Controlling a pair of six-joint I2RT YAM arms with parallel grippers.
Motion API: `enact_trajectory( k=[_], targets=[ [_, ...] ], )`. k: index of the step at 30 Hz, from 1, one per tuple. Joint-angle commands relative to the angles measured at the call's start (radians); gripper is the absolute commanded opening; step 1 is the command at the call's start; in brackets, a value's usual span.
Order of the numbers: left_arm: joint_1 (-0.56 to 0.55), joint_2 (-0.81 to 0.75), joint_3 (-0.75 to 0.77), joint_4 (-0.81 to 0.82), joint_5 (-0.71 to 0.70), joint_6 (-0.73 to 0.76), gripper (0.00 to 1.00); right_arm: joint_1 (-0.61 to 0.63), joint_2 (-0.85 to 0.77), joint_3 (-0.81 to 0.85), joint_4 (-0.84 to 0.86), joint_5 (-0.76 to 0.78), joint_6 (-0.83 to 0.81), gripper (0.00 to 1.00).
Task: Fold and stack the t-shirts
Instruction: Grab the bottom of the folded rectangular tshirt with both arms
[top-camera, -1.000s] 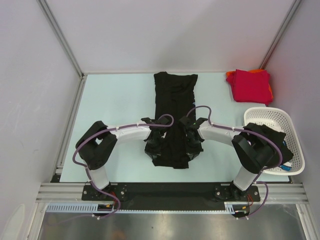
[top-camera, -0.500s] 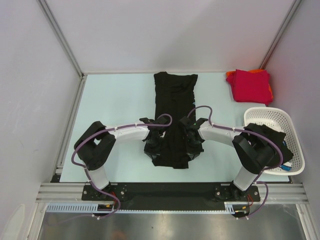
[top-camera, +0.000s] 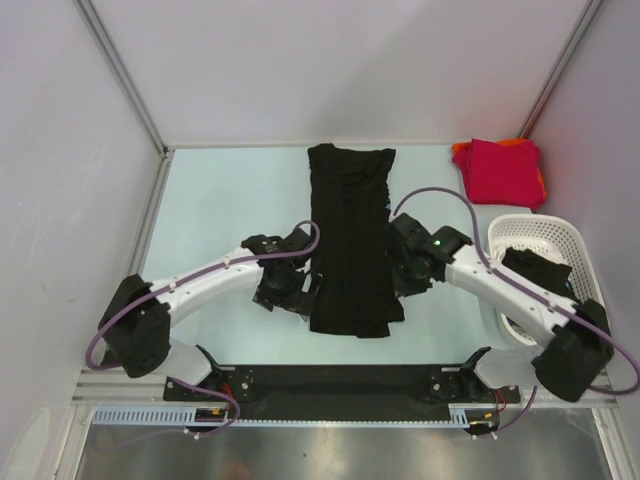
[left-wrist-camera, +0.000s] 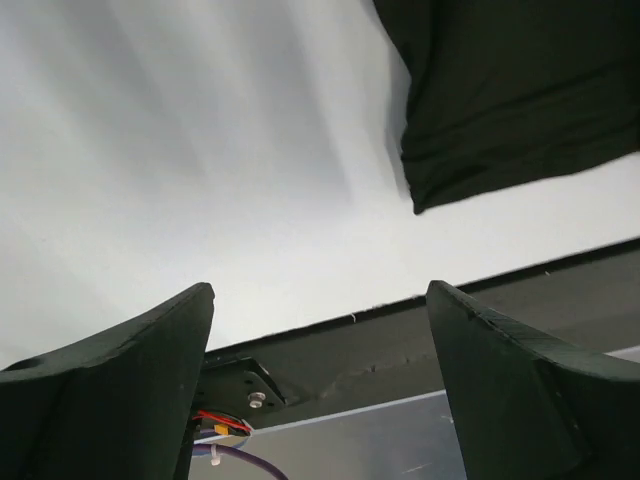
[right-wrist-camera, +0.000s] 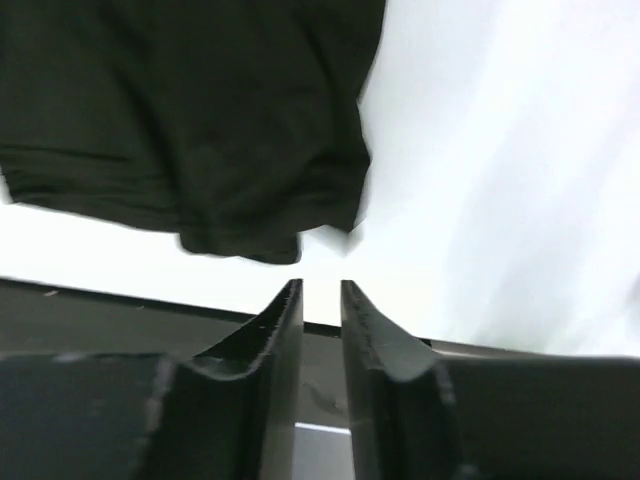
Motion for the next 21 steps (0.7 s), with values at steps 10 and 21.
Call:
enact_trajectory(
  k=[10,21],
  targets=[
    [0.005,0.160,0.184,0.056,-0.027,0.036,1.00,-0.041,0.009,-0.055,0.071,-0.034,-0.068,0.39],
    [0.115,0.220,0.121,0.241,0.206,-0.046,1.00,-0.219,0.057,-0.189,0.221,-0.133,-0.114,0.39]
  ],
)
